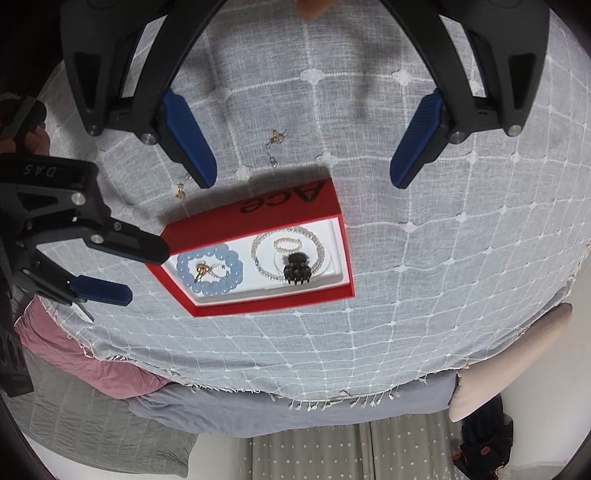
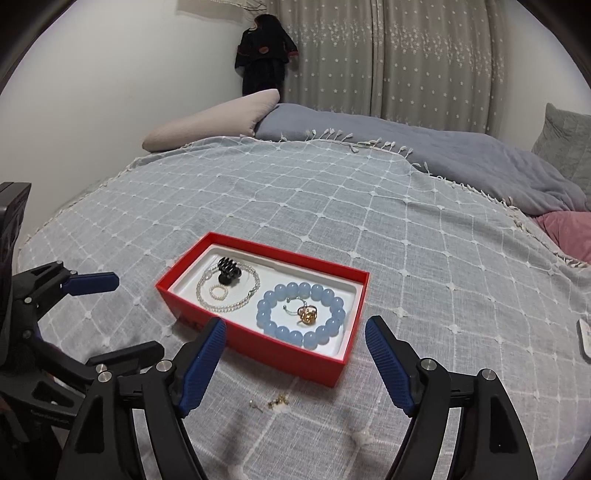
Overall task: Organize jewelry
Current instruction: 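Pull both open tools back toward the gold earrings on the throw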
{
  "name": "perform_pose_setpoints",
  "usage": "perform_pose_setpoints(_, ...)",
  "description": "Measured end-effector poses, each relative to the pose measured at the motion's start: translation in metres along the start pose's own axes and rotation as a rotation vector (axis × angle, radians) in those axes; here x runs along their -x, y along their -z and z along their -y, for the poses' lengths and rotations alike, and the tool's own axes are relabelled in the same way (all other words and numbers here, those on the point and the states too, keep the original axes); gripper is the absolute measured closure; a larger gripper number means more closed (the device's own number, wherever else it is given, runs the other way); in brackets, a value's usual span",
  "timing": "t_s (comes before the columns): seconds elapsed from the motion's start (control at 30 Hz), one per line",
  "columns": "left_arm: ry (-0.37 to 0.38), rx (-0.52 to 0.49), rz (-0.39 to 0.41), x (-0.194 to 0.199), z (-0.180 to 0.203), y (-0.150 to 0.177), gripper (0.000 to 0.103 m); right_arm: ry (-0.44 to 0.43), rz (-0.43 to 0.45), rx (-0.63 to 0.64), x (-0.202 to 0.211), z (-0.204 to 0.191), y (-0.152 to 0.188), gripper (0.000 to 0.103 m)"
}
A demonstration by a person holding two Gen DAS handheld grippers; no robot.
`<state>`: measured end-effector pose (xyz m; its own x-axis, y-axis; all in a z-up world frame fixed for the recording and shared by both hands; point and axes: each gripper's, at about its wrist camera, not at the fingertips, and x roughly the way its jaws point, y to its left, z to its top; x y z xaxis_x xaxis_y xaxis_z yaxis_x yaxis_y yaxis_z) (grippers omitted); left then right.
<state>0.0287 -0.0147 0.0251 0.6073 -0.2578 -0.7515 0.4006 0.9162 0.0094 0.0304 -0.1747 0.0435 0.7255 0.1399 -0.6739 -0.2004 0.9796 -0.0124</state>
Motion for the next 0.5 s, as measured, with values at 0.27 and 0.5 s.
perform_pose_setpoints(0.27, -0.021, -0.017, -0.026, -0.003, -0.006, 0.015, 0.008, -0.023, -0.050, 0.040, 0.001, -0.007, 0.022, 0.024)
perform_pose_setpoints(0.5, -0.023, -0.039, -0.064, -0.011, -0.007, 0.030, 0.008, -0.040, -0.108, 0.065, -0.006, -0.007, 0.048, 0.023)
